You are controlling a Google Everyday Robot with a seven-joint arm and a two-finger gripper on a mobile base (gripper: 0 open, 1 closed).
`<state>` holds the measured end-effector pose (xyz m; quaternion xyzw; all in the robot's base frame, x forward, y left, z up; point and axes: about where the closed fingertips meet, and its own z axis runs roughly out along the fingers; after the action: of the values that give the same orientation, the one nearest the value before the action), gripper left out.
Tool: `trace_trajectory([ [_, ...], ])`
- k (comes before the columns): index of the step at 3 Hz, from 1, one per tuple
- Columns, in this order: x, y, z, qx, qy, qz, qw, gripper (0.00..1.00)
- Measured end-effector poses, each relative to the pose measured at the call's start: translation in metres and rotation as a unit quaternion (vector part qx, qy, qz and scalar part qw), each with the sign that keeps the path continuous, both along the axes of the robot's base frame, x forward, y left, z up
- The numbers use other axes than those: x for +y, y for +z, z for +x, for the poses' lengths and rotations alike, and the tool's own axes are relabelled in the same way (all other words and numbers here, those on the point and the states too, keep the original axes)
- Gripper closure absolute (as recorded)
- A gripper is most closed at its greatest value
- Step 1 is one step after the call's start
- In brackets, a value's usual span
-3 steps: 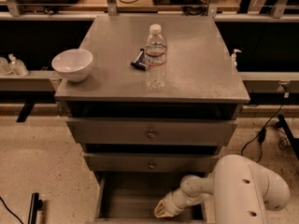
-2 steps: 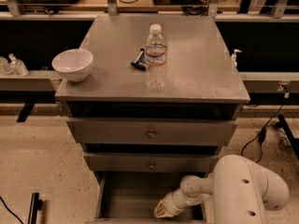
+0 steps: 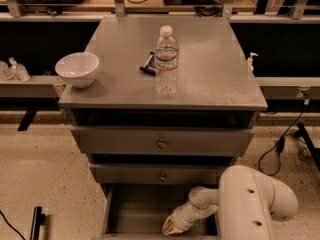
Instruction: Open bottom drawer
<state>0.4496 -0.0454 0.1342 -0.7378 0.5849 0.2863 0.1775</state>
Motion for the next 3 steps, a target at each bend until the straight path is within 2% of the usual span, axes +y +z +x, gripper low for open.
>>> trace_trajectory([
  [1, 0.003, -0.008, -0.029, 0.045, 0.005, 0.008, 0.9990, 1.00],
  [2, 0.002, -0.008, -0.026, 0.045, 0.005, 0.008, 0.9990, 1.00],
  [3, -0.001, -0.004, -0.039, 0.053, 0.006, 0.005, 0.9985, 1.00],
])
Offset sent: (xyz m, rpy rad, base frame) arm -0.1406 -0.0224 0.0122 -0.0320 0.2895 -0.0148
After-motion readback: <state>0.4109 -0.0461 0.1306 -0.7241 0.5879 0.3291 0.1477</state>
